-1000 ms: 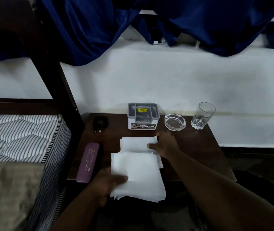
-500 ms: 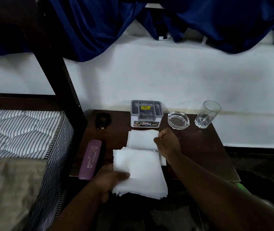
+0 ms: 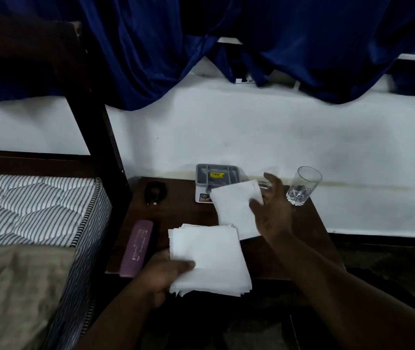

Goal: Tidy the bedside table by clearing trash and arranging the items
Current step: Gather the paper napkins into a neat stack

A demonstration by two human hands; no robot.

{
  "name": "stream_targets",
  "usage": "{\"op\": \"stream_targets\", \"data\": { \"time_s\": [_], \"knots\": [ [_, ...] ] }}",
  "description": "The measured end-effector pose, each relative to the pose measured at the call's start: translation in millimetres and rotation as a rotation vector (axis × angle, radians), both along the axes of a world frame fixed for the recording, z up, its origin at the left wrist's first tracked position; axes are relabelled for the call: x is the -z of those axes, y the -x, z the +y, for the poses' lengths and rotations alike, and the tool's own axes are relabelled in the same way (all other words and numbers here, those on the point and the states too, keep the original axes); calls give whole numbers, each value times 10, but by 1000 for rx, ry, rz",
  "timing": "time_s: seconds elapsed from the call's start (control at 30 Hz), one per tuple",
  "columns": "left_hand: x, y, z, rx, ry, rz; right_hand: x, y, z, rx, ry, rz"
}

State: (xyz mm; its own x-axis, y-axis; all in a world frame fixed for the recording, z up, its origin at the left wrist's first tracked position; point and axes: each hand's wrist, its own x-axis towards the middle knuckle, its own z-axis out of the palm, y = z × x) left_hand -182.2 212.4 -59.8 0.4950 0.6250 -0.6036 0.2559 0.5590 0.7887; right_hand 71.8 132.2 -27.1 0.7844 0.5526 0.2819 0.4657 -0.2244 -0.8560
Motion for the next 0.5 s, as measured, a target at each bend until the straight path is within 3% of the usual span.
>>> {"op": "stream_targets", "data": {
  "time_s": [0.1, 0.2, 0.5],
  "knots": [
    [-104, -42, -33, -7, 13, -57, -503, -10, -114, -3, -65, -108],
    [-188, -90, -80, -7, 31, -117, -975, 1, -193, 52, -119, -73],
    [-318, -180, -228, -20, 55, -179, -1584, 197, -505, -11, -409, 273]
  ]
}}
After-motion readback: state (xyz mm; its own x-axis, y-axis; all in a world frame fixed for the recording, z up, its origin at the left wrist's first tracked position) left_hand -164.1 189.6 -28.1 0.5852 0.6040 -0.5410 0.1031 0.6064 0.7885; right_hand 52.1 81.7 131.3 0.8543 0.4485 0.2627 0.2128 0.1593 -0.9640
